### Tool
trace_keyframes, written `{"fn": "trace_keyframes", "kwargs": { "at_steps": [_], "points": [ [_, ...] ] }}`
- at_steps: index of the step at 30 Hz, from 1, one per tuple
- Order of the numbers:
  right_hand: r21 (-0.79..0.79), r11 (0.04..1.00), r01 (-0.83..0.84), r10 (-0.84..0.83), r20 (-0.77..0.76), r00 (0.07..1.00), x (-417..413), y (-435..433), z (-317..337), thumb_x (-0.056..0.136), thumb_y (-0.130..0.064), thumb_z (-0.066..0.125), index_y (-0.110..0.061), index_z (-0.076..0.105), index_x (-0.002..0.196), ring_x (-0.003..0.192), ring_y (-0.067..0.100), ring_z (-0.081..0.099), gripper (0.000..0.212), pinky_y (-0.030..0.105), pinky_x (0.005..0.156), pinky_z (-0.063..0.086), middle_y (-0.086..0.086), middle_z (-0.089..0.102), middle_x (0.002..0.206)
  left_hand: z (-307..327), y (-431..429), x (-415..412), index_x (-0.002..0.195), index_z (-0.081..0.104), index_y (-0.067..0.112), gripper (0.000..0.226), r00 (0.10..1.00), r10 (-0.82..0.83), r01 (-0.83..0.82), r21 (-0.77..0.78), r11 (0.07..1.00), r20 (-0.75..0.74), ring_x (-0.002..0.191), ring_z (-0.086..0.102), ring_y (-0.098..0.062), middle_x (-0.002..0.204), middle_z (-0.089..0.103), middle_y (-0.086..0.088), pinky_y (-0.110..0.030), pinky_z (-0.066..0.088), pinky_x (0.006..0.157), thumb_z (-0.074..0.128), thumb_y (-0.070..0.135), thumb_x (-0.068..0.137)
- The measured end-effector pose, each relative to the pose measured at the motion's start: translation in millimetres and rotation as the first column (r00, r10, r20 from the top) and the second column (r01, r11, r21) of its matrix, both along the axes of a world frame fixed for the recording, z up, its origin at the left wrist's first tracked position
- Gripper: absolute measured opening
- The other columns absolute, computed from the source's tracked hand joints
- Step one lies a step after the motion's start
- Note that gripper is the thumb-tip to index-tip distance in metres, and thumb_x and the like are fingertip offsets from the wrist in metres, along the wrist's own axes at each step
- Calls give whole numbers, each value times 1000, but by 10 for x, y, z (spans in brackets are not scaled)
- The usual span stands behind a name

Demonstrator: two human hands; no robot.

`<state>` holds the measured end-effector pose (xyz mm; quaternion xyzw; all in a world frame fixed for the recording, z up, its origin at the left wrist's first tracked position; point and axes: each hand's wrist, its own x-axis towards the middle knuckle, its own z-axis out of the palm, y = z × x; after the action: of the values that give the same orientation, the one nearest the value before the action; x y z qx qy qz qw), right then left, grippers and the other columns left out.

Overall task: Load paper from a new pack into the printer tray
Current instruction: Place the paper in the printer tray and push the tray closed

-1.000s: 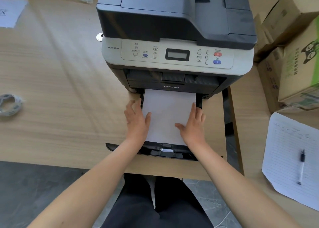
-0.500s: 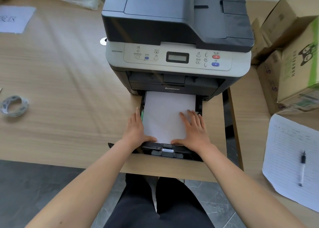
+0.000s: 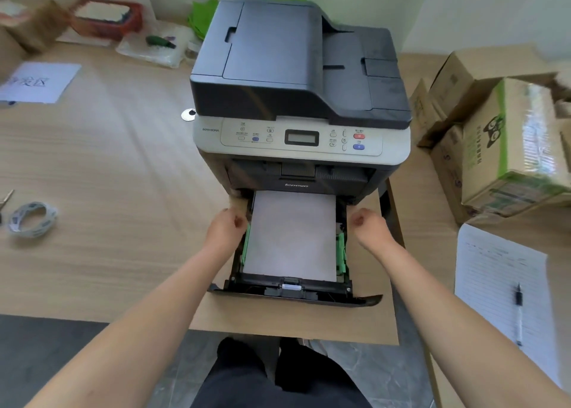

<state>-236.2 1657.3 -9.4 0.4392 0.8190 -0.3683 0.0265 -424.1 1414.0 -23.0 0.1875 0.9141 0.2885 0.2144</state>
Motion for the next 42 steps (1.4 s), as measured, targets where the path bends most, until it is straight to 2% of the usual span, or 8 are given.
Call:
{"fn": "trace_keyframes", "kwargs": {
  "at_steps": [2,5,10,16,23,29,35,42],
  "points": [
    [-32,999,-11,13,51,999,47,-137,-86,91,-5,53,1,61,107,98,32,61,20,26,65,41,18,64,107,-54,1,89,95,65,5,14,998,-62,64,-83,994,28,90,61,-30,101,63,-14,-33,49,75,54,7,87],
    [-86,995,41,-36,69,997,83,-276,-152,92,-6,54,0,54,113,85,25,57,22,24,54,39,13,59,96,-106,-6,164,99,64,5,20,998,-61,62,-72,996,12,87,60,-30,106,57,-12,-30,47,75,53,0,84],
    [-140,982,124,-104,144,984,130,-307,-197,94,-8,52,-1,58,112,90,25,60,20,29,71,46,15,64,108,-130,-67,147,99,63,3,23,998,65,-65,-28,997,11,84,56,-25,103,60,-12,-28,41,72,49,-5,84],
    [-290,936,201,-179,100,979,252,-292,-303,91,-17,64,-1,64,116,103,31,65,30,44,95,53,17,67,116,-174,-203,167,96,67,8,13,959,226,-239,62,969,172,85,63,-22,89,69,-5,-28,44,71,69,11,83],
    [-275,931,238,-244,13,970,266,-398,-342,90,-20,66,-2,68,114,100,29,67,30,41,93,53,14,71,108,-198,-215,159,95,69,6,21,928,269,-306,117,945,256,77,63,-20,86,70,-7,-26,47,71,76,10,77],
    [-254,945,204,-204,26,979,227,-362,-342,88,-19,68,-3,71,91,91,29,69,16,44,88,56,14,72,100,-197,-188,131,94,66,8,22,927,264,-296,87,951,268,79,62,-20,84,68,-5,-26,45,69,77,13,76],
    [-214,961,175,-173,27,985,229,-374,-334,89,-18,67,-3,73,95,94,28,69,18,45,89,56,13,71,101,-234,-109,140,97,55,10,20,922,259,-279,29,960,288,82,55,-21,74,54,2,-29,41,70,69,11,83],
    [-194,977,92,-92,6,996,256,-395,-283,92,-19,62,1,73,96,92,30,68,23,44,88,56,18,72,100,-270,-95,190,103,52,6,20,923,263,-283,30,959,280,87,54,-24,79,51,1,-31,41,76,64,9,87]
  ]
}}
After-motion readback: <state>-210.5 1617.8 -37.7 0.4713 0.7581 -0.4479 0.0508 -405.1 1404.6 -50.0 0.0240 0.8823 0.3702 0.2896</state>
